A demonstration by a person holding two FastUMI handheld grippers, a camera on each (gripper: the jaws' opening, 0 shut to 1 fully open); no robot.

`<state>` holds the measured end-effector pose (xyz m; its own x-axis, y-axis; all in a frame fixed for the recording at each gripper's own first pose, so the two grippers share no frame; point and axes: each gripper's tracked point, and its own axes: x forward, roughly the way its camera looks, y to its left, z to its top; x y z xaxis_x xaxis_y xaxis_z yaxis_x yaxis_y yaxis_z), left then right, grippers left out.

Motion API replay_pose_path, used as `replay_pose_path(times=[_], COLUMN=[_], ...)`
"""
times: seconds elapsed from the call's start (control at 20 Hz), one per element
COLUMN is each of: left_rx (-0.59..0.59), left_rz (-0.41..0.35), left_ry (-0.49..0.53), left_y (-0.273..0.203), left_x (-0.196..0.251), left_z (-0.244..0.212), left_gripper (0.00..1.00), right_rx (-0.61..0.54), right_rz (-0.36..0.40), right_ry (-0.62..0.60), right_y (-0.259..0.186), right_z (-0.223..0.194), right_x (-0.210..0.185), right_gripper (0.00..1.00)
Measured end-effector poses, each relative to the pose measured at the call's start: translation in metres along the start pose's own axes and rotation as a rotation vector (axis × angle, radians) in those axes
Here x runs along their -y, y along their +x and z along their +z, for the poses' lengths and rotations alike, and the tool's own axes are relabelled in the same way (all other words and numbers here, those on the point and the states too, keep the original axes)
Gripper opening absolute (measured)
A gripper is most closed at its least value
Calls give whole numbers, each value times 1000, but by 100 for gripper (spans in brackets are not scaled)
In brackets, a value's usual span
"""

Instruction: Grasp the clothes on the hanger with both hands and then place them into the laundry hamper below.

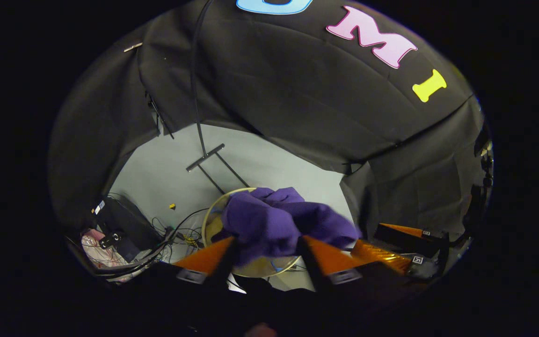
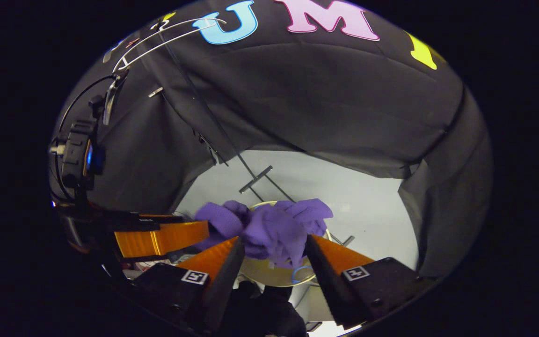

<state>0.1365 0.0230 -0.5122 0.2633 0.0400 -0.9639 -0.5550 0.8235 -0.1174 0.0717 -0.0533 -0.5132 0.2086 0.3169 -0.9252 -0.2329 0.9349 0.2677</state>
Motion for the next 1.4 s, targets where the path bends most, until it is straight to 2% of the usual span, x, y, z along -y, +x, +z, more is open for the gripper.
replay_pose_path(times=[0.05,0.1,0.15,0.2,0.5,0.55,0.6,0.75,1.0,1.05,1.1,1.4], left_rx=[11,22,30,41,72,86,101,175,327,363,404,595], left_rz=[3,0,-4,-5,-26,-31,-40,-72,-118,-133,-151,-215], left_ry=[-1,-5,-11,-17,-43,-44,-45,-24,41,50,59,172], left_y=[-4,0,-4,-4,-12,-14,-18,-36,-81,-94,-107,-185], left_x=[-2,-2,-1,-1,2,2,5,9,8,8,7,-4], left_z=[-10,-10,-6,-5,0,2,6,21,49,54,60,81], left_gripper=[99,96,92,96,96,93,96,96,95,92,96,95], right_rx=[2,6,11,16,64,75,88,144,272,305,338,516], right_rz=[0,-3,-6,-7,-5,-4,-2,5,-6,-11,-18,-72], right_ry=[0,1,2,4,10,11,12,26,39,36,31,34], right_y=[3,0,-1,-3,-11,-13,-16,-28,-61,-68,-80,-130], right_z=[-2,-2,0,1,14,18,22,36,61,68,73,92], right_x=[1,1,3,3,3,2,0,-9,-31,-34,-41,-78], right_gripper=[89,99,99,99,99,99,99,99,99,99,99,99])
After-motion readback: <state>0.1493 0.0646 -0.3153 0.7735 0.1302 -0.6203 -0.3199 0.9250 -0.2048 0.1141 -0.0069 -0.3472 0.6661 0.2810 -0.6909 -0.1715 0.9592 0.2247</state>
